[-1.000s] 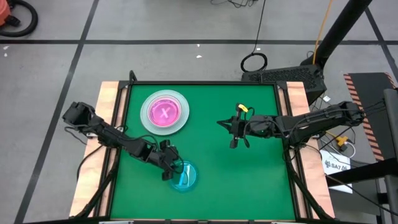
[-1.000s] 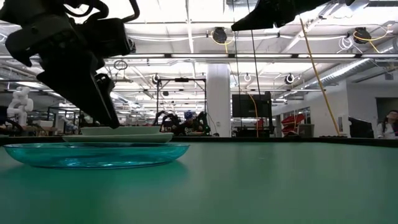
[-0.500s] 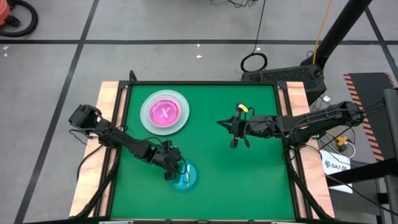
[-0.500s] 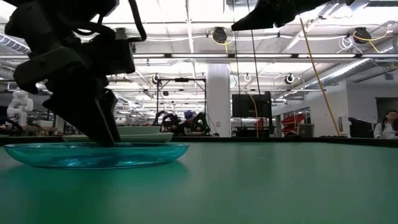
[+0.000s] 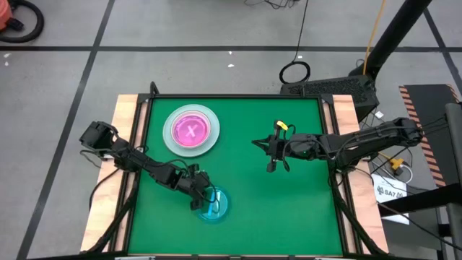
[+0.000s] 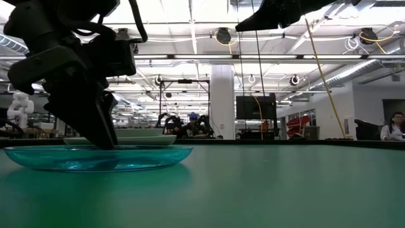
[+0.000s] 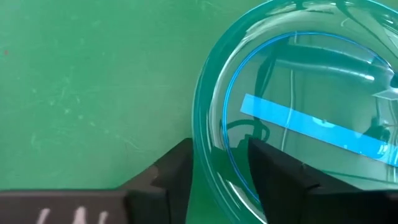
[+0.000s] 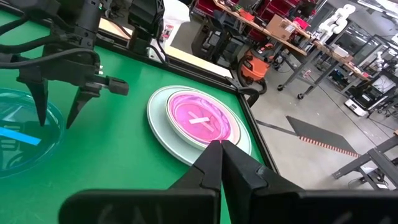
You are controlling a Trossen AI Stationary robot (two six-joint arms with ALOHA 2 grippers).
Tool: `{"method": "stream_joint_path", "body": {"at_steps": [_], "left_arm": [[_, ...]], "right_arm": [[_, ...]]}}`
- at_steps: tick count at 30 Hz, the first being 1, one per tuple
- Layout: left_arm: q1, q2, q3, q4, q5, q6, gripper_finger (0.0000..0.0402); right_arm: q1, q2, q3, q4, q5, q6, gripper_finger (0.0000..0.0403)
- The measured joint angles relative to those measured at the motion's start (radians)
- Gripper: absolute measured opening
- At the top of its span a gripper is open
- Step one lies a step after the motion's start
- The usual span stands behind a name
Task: Stack plastic plates
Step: Stack the blue plate on top of the pink plate
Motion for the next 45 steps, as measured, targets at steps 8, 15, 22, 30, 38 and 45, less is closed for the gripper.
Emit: {"method": "stream_joint_path", "body": {"at_steps": [8, 15, 22, 30, 38, 45], "left_arm": [[0.001, 0.000, 0.000, -0.001, 0.000, -0.003, 0.0114], [0.012, 0.000, 0.000, -0.004, 0.000, -0.027, 0.0098], [0.011, 0.000, 0.000, -0.007, 0.002, -0.033, 0.0097], [0.011, 0.000, 0.000, -0.010, 0.014, -0.037, 0.0097], [0.011, 0.000, 0.000, -0.010, 0.015, -0.042, 0.0097], [0.011, 0.000, 0.000, -0.012, 0.015, -0.047, 0.0097]], "right_arm": [[0.000, 0.000, 0.000, 0.000, 0.000, 0.000, 0.0000], [0.000, 0.000, 0.000, 0.000, 0.001, 0.000, 0.0000], [0.000, 0.000, 0.000, 0.000, 0.002, 0.000, 0.0000], [0.000, 0.000, 0.000, 0.000, 0.002, 0.000, 0.0000], [0.000, 0.000, 0.000, 0.000, 0.002, 0.000, 0.0000], [0.000, 0.000, 0.000, 0.000, 0.002, 0.000, 0.0000]]}}
